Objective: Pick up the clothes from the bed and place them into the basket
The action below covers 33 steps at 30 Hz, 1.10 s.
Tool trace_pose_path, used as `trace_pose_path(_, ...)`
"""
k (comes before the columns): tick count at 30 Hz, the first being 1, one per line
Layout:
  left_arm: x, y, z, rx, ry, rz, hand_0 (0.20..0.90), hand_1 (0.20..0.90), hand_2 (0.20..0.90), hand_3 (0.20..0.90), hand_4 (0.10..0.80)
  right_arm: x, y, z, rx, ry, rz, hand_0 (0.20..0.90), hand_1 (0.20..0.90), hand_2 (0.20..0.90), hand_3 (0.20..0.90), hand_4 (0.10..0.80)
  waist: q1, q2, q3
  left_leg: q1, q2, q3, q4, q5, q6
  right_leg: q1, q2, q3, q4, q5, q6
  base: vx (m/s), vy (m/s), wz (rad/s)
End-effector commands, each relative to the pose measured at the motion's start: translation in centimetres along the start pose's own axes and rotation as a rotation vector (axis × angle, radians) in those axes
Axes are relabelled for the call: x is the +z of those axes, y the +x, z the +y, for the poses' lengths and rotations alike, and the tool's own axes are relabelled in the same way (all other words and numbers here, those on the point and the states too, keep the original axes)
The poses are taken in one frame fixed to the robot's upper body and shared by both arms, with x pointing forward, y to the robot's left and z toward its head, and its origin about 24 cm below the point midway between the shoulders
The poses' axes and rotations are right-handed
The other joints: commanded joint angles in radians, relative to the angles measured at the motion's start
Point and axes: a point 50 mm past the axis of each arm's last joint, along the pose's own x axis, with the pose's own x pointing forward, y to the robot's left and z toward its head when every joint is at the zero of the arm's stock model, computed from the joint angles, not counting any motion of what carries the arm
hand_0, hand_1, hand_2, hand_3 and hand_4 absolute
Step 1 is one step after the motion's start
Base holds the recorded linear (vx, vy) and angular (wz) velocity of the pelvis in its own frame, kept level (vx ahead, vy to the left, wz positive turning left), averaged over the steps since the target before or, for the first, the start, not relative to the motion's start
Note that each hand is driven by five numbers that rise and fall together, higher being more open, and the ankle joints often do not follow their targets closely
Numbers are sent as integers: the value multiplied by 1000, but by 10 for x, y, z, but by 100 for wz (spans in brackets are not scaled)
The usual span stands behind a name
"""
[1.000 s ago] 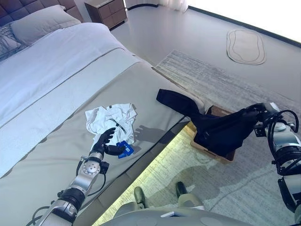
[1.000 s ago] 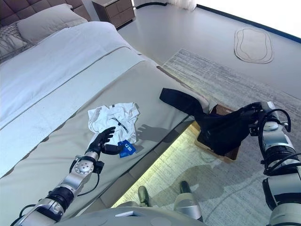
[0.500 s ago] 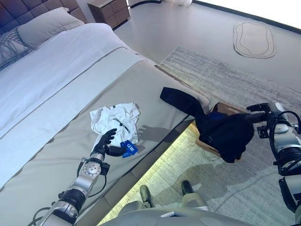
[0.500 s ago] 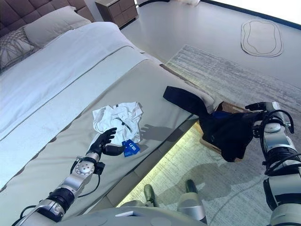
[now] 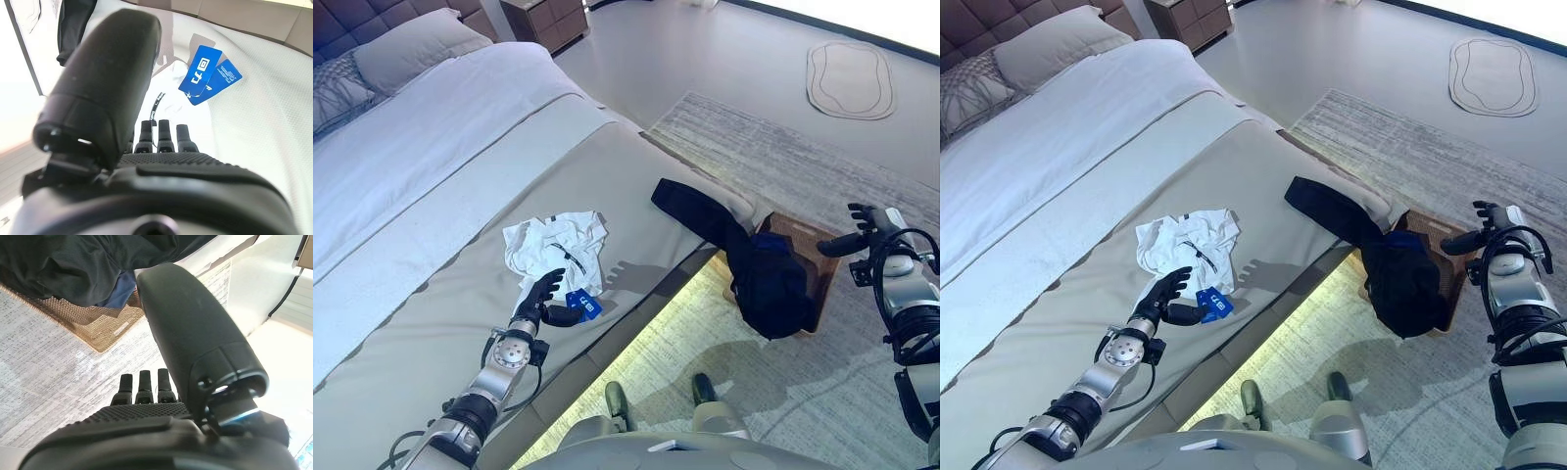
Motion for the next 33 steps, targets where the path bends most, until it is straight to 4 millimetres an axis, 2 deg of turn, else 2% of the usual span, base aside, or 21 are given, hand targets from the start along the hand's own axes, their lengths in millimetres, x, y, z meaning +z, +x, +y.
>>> trace_pose_path(1, 34, 8, 21, 69, 25, -156, 900, 900, 900, 900, 800, 57, -1, -47, -155, -24, -231, 900, 900, 900, 900, 800, 25, -74, -20, 64, 3, -25, 2, -101, -39, -24, 1, -22, 18, 34, 0, 0, 0, 0)
trace_pose_path(7, 31, 7, 21, 72, 22, -142, 900, 900, 900, 900, 800, 76, -5, -42, -163, 8, -304, 900, 900, 900, 900, 800, 43, -88, -19, 67, 0, -46, 2, -101, -36, -13, -3, -35, 21, 30, -3, 19, 2, 10)
trace_pose_path(14, 32, 7, 19, 104, -1, -127, 900, 900, 900, 900, 800, 142, -26, -26, -170, -68, -588, 900, 900, 900, 900, 800, 87, -110, -10, 59, -13, -94, 2, -95, -31, 1, -9, -66, 27, 20, -10, -7, 8, 12)
trace_pose_path(15, 32, 7, 19, 106, -2, -126, 900, 900, 900, 900, 800, 144, -27, -26, -170, -72, -596, 900, 900, 900, 900, 800, 87, -110, -9, 59, -13, -96, 2, -95, -31, 1, -10, -67, 28, 19, -10, -27, 8, 12)
trace_pose_path(19, 35, 7, 19, 129, -17, -127, 900, 900, 900, 900, 800, 183, -43, -13, -172, -157, -754, 900, 900, 900, 900, 800, 131, -118, -6, 37, -28, -136, 2, -89, -28, 3, -15, -99, 29, 12, -16, -40, 15, 29)
trace_pose_path(27, 27, 3, 26, 148, 55, -112, 900, 900, 900, 900, 800, 219, -56, 10, -101, -238, -837, 900, 900, 900, 900, 800, 215, -133, -8, 16, -45, -194, 17, -78, -24, 19, -30, -173, 70, -21, -29, 56, 29, 31)
trace_pose_path(31, 39, 4, 33, 137, 94, -160, 900, 900, 900, 900, 800, 236, -58, 13, -108, -264, -848, 900, 900, 900, 900, 800, 271, -122, 53, -55, -57, -239, 109, -84, -16, -34, -42, -239, 232, -94, -54, -37, 79, 34)
trace_pose_path(33, 46, 5, 36, 135, 109, -197, 900, 900, 900, 900, 800, 240, -56, 9, -122, -265, -826, 900, 900, 900, 900, 800, 296, -115, 94, -93, -67, -262, 152, -85, -18, -57, -53, -261, 272, -106, -62, -111, 55, 35)
